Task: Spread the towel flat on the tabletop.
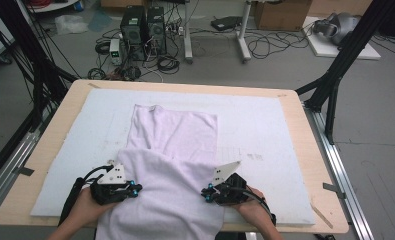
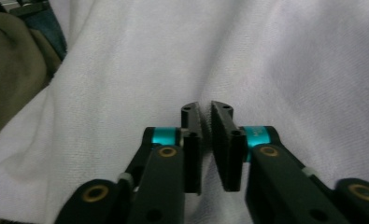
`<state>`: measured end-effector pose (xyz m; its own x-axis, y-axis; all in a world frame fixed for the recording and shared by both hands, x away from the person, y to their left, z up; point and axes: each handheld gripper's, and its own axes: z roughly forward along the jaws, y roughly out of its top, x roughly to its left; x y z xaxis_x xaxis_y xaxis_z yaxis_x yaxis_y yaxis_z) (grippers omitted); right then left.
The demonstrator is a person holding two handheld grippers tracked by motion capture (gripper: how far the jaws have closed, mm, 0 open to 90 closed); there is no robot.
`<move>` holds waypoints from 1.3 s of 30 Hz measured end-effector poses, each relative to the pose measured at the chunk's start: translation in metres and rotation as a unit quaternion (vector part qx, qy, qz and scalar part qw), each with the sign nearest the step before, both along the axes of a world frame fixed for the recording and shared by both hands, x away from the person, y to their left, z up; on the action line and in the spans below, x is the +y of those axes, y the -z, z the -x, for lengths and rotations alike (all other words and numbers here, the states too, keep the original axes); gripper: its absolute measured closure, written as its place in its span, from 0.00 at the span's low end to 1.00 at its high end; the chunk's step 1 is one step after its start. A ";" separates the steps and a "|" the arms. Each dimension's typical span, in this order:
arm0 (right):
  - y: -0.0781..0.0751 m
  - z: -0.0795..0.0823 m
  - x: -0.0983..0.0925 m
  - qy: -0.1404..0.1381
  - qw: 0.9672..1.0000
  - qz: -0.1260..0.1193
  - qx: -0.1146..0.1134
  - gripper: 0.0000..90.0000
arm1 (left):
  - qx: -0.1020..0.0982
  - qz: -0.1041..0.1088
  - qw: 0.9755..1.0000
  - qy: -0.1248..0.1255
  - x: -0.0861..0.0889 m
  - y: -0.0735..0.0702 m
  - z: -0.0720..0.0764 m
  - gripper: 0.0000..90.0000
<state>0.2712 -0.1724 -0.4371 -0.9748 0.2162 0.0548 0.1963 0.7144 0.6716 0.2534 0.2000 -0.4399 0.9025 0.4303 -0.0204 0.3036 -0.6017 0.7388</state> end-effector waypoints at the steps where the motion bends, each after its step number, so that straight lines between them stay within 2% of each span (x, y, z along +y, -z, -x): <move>1: 0.000 0.001 0.000 -0.001 1.000 0.001 -0.003 0.96 | 0.003 0.001 1.000 0.000 0.001 0.000 0.003 0.97; 4: -0.003 0.005 0.000 -0.005 1.000 0.000 -0.003 0.96 | 0.002 0.002 1.000 0.005 0.005 -0.003 0.016 0.97; 7: -0.009 0.015 -0.001 -0.020 1.000 -0.009 -0.005 0.96 | -0.003 0.007 1.000 0.014 0.011 -0.010 0.034 0.97; 10: -0.017 0.033 -0.002 -0.040 0.999 -0.025 -0.007 0.95 | -0.022 0.019 0.999 0.030 0.017 -0.019 0.060 0.97; 11: -0.020 0.040 -0.004 -0.045 0.998 -0.034 -0.012 0.91 | -0.031 0.018 0.999 0.029 0.018 -0.022 0.065 0.95; 13: -0.024 0.047 -0.007 -0.040 0.998 -0.035 -0.022 0.85 | -0.041 0.011 0.999 0.021 0.022 -0.023 0.065 0.86; 15: -0.024 0.047 -0.012 -0.031 0.999 -0.023 -0.029 0.82 | -0.038 0.010 0.999 0.004 0.028 -0.021 0.058 0.78; 19: -0.015 0.042 -0.019 -0.014 0.999 -0.017 -0.024 0.77 | -0.021 -0.005 1.000 -0.012 0.036 -0.009 0.040 0.75; 20: -0.012 0.041 -0.019 -0.012 1.000 -0.014 -0.024 0.76 | -0.009 -0.015 1.000 -0.015 0.037 -0.004 0.035 0.75; 21: -0.007 0.038 -0.017 -0.011 1.000 -0.003 -0.021 0.76 | -0.002 -0.016 1.000 -0.012 0.037 0.000 0.032 0.75; 22: -0.003 0.036 -0.016 -0.011 1.000 0.005 -0.018 0.76 | -0.005 -0.005 1.000 -0.012 0.038 0.001 0.032 0.77; 24: 0.001 0.034 -0.014 -0.012 1.000 0.000 -0.013 0.82 | -0.005 -0.008 1.000 -0.004 0.037 0.000 0.034 0.90; 25: 0.001 0.033 -0.014 -0.015 1.000 0.001 -0.009 0.87 | -0.011 -0.016 1.000 -0.004 0.036 0.000 0.037 0.96; 27: 0.001 0.033 -0.012 -0.022 1.000 0.002 -0.008 0.96 | -0.011 -0.018 1.000 -0.005 0.037 -0.001 0.039 0.98; 30: 0.000 0.035 -0.013 -0.026 1.000 0.003 -0.011 0.98 | -0.008 -0.020 1.000 -0.007 0.041 -0.002 0.047 0.98; 33: -0.002 0.042 -0.016 -0.039 0.999 0.001 0.004 0.98 | -0.009 -0.021 1.000 -0.006 0.048 -0.008 0.064 0.98; 36: -0.013 0.059 -0.019 -0.062 0.998 -0.012 -0.004 0.97 | -0.019 -0.002 1.000 -0.005 0.054 -0.017 0.080 0.98; 37: -0.018 0.062 -0.020 -0.063 0.998 -0.020 -0.008 0.96 | -0.025 0.001 1.000 -0.007 0.055 -0.019 0.082 0.96; 39: -0.027 0.061 -0.021 -0.057 0.998 -0.032 -0.015 0.89 | -0.033 0.000 0.999 -0.017 0.055 -0.021 0.078 0.83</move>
